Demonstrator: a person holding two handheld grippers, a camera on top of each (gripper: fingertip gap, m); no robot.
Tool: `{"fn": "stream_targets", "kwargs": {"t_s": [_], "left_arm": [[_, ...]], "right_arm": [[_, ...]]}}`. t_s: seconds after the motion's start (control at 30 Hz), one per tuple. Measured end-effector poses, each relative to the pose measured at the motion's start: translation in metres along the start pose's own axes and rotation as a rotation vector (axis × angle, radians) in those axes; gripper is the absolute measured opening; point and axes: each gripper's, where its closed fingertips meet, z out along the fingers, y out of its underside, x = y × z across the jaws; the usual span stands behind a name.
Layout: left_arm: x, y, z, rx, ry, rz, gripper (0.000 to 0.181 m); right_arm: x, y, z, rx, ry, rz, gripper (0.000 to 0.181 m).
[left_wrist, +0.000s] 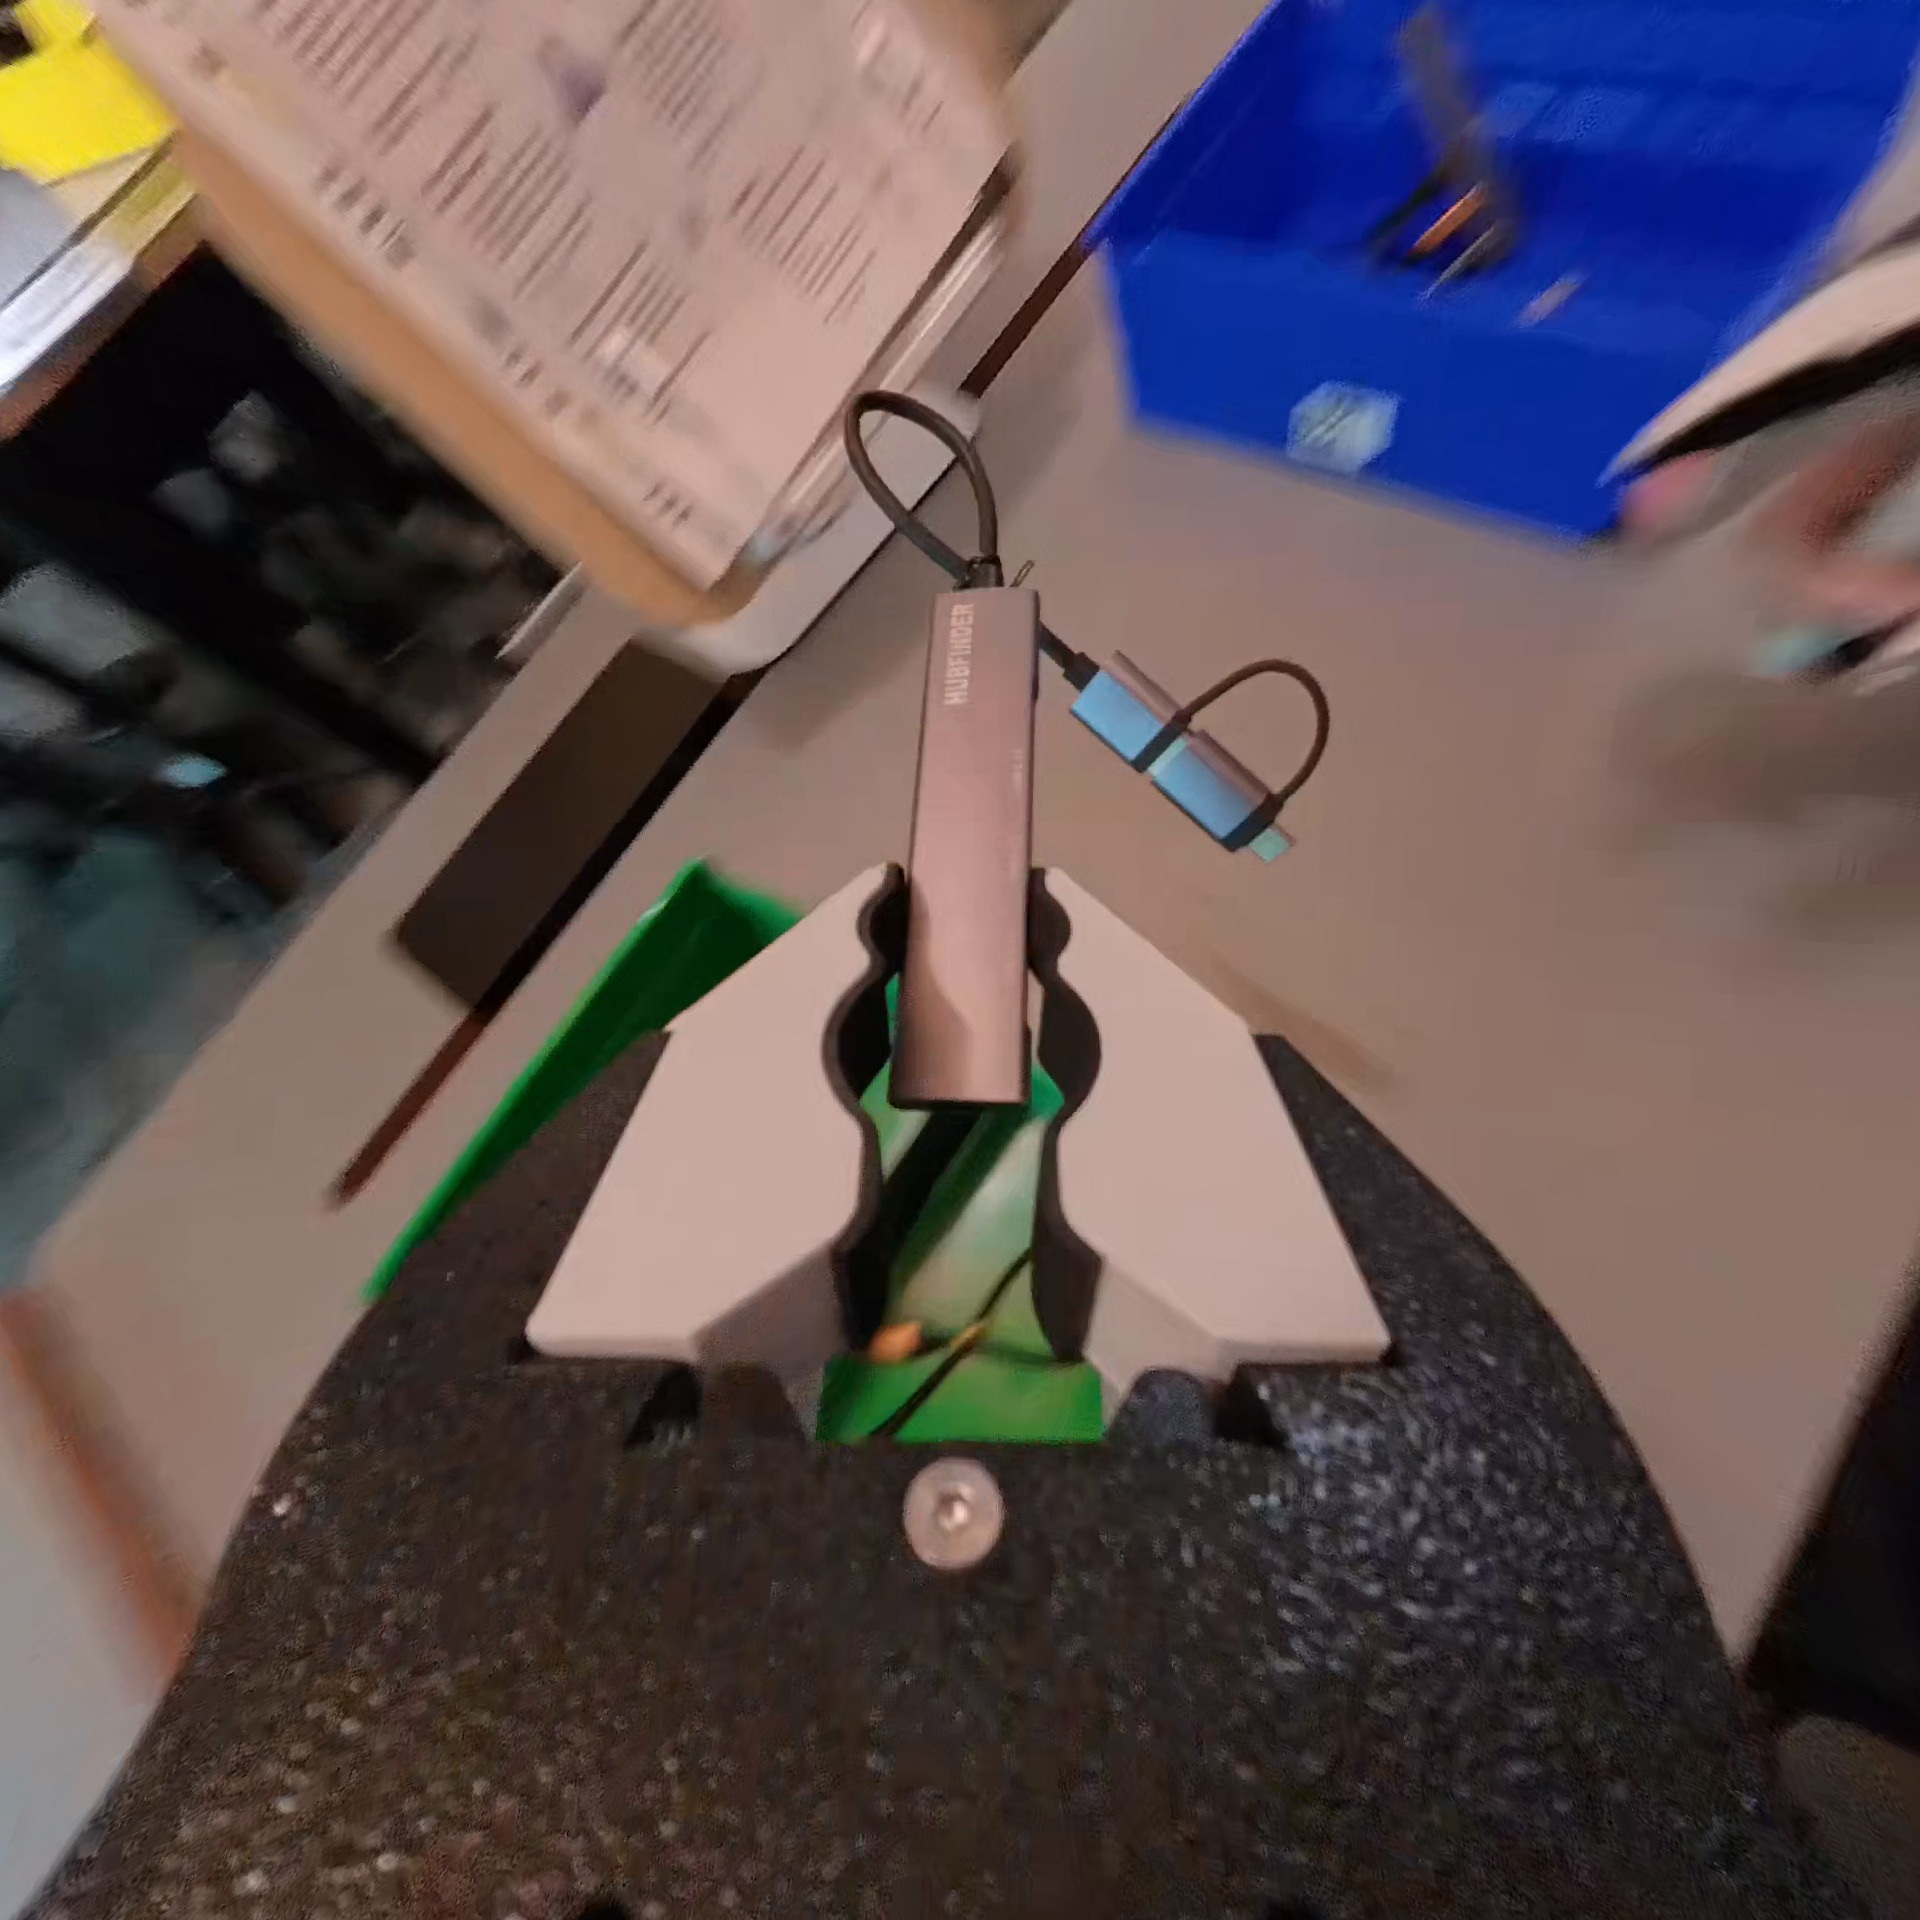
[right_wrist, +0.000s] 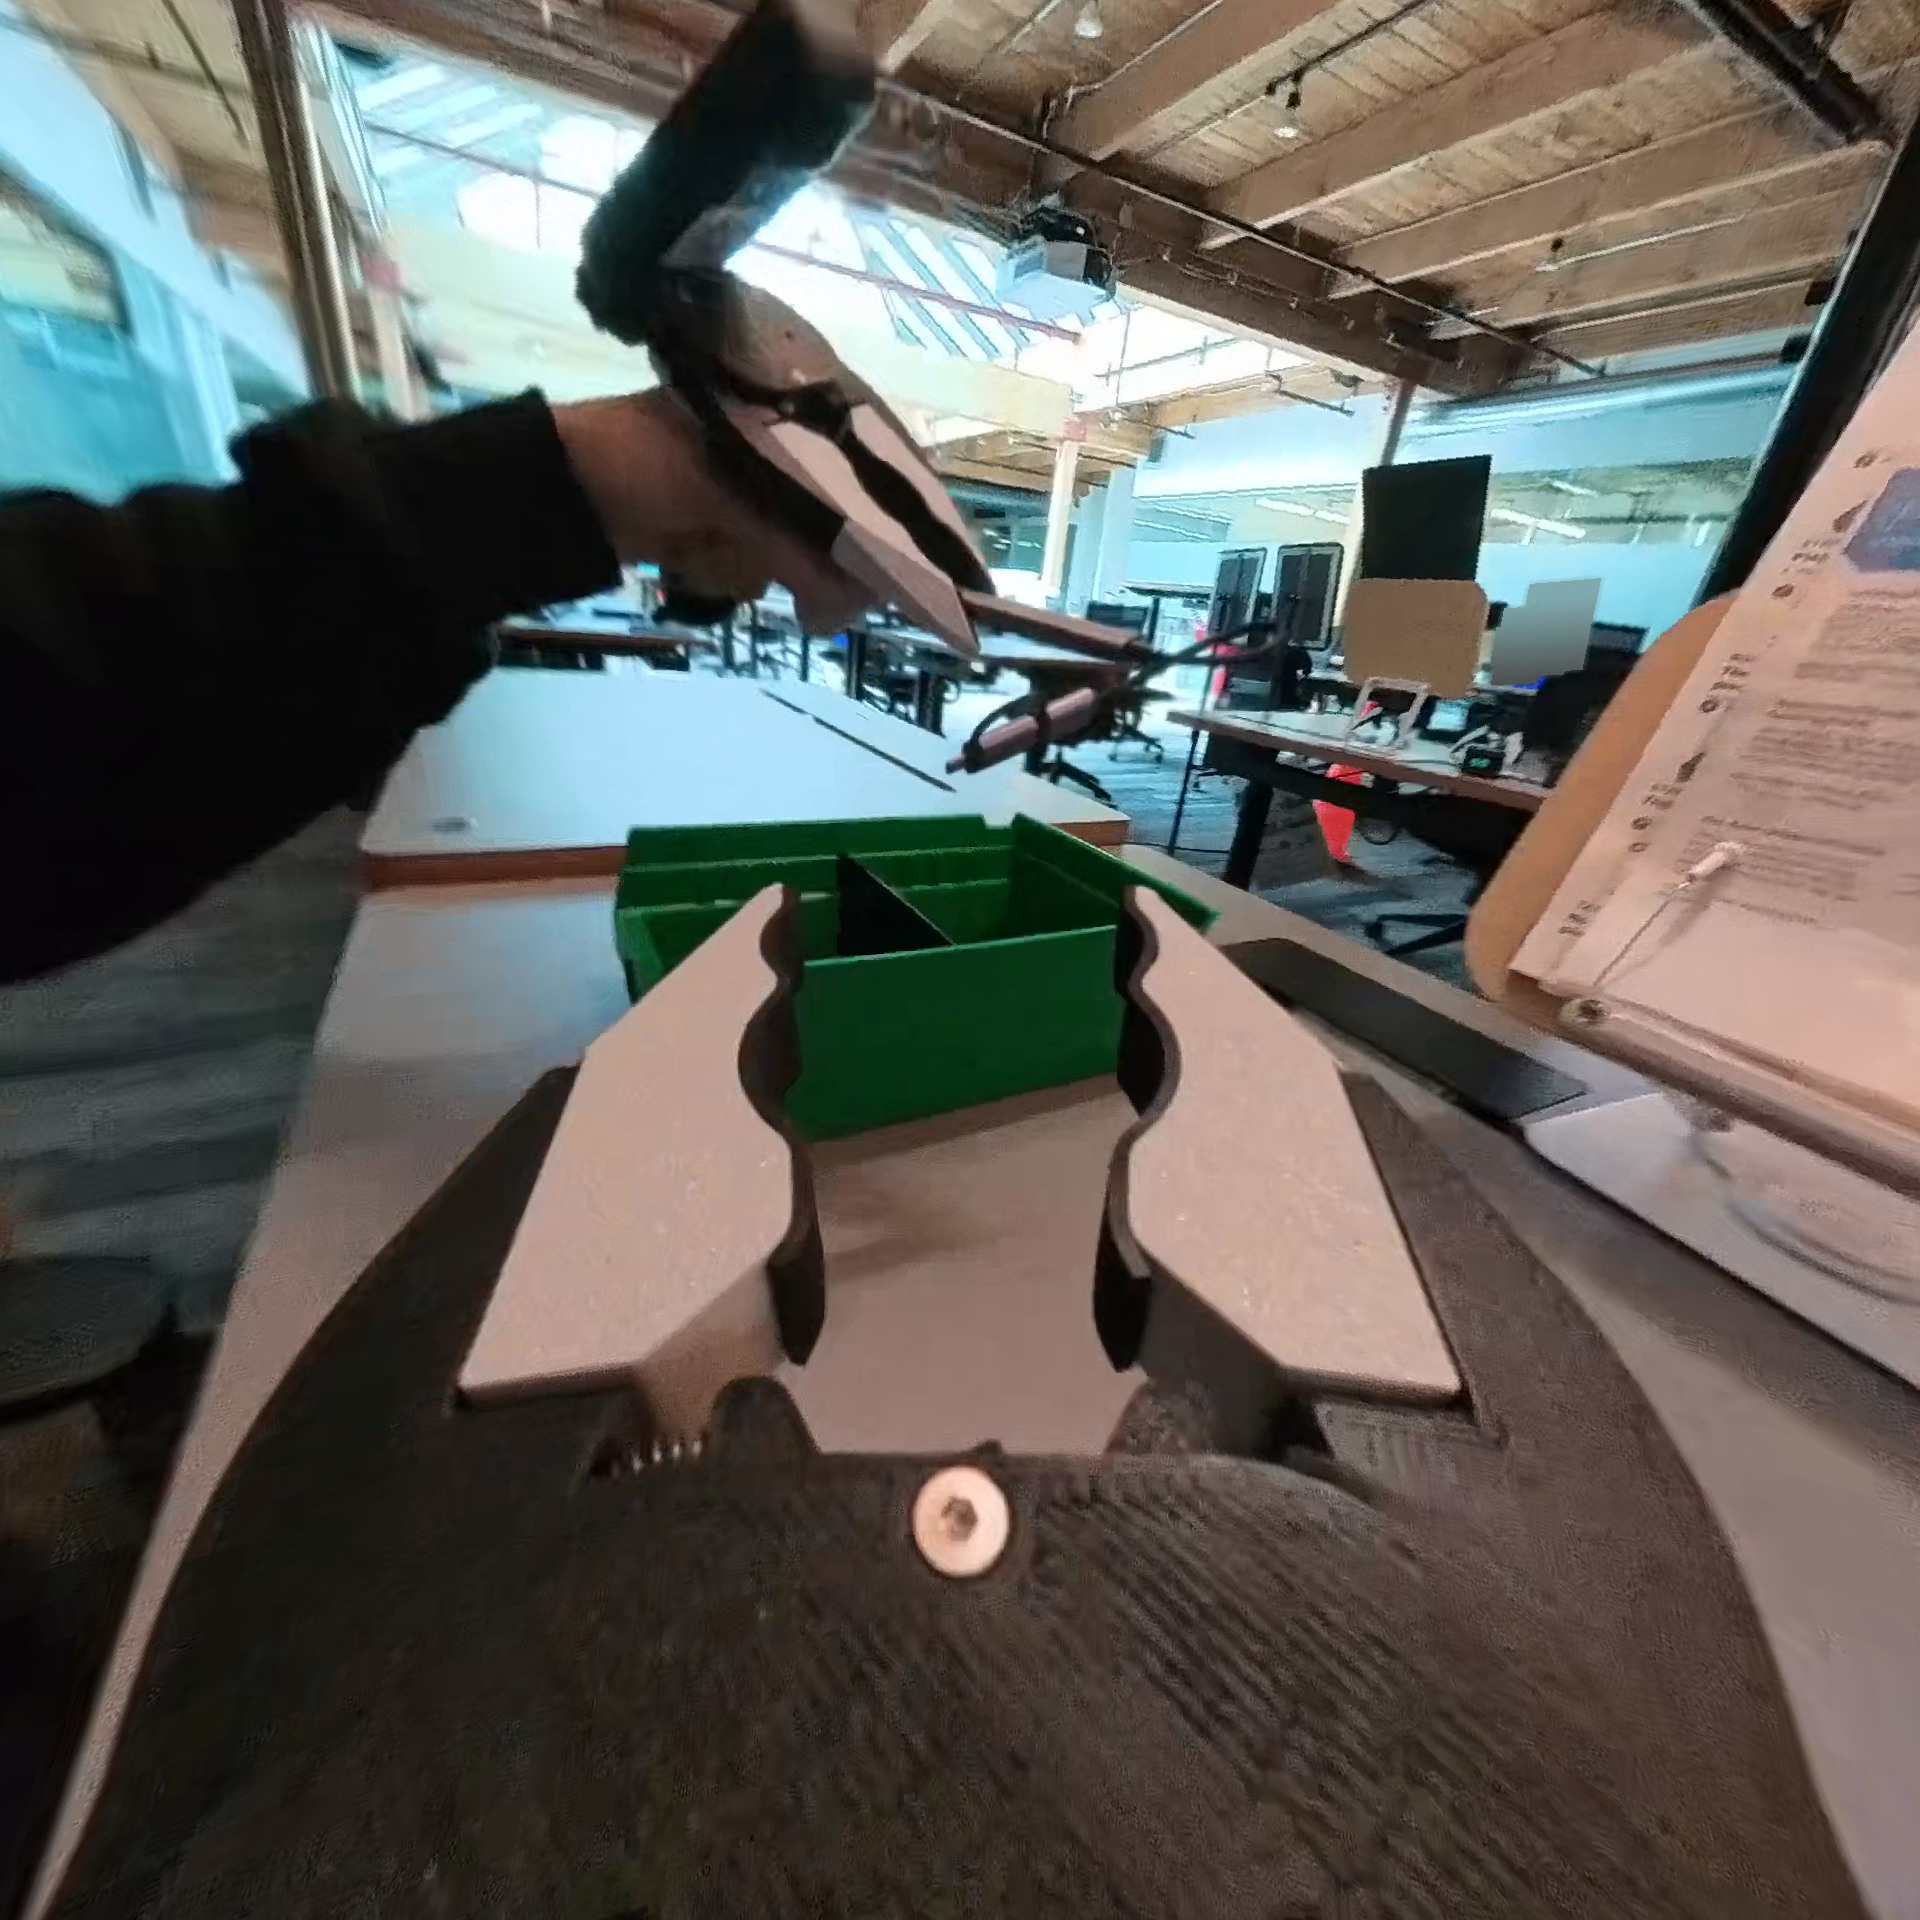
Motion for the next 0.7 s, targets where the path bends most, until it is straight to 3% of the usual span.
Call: {"fn": "stream_targets", "kwargs": {"t_s": [0.03, 0.17, 0.27, 0.33, 0.4, 0.5, 0.7], "left_arm": [[0.023, -0.01, 0.0, 0.061, 0.075, -0.034, 0.022], [0.106, -0.027, 0.006, 0.213, 0.336, -0.112, 0.022], [0.155, -0.024, 0.012, 0.247, 0.477, -0.069, 0.021], [0.173, -0.019, 0.017, 0.239, 0.533, -0.038, 0.022], [0.184, -0.012, 0.021, 0.205, 0.57, 0.01, 0.022], [0.18, -0.004, 0.029, 0.135, 0.506, 0.074, 0.022], [0.167, 0.007, 0.033, 0.039, 0.389, 0.194, 0.021]], "right_arm": [[-0.002, -0.002, 0.001, 0.031, -0.021, 0.086, 0.062], [-0.011, -0.009, 0.0, 0.133, -0.16, 0.476, 0.076], [-0.018, -0.014, -0.005, 0.18, -0.253, 0.622, 0.081], [-0.027, -0.013, -0.01, 0.177, -0.299, 0.612, 0.089], [-0.04, -0.01, -0.014, 0.148, -0.347, 0.551, 0.084], [-0.046, -0.009, -0.021, 0.152, -0.361, 0.44, 0.084], [-0.006, -0.001, -0.03, 0.111, -0.177, 0.191, 0.097]]}}
